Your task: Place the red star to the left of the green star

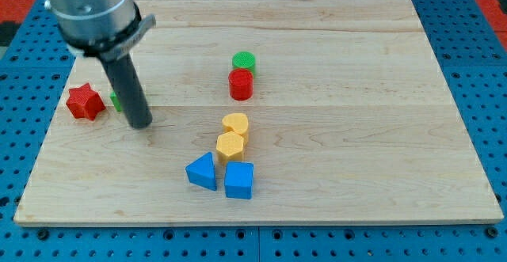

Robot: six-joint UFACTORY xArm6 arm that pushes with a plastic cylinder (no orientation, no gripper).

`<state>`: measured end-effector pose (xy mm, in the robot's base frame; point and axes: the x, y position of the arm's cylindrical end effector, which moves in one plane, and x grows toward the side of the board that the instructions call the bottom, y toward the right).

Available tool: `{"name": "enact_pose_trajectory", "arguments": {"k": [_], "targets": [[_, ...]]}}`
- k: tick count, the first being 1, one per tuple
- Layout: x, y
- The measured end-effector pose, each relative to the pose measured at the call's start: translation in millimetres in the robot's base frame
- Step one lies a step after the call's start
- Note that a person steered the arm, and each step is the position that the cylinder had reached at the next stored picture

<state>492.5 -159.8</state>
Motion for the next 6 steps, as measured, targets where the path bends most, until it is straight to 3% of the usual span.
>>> {"name": "enact_pose_trajectory", "arguments": {"k": [1,2,3,5,6], "targets": [[24.3,-67.4],[16.3,-145.3],[-25.3,-126.9],[-47.3,-29.1],[-43.1,-95.5]]}}
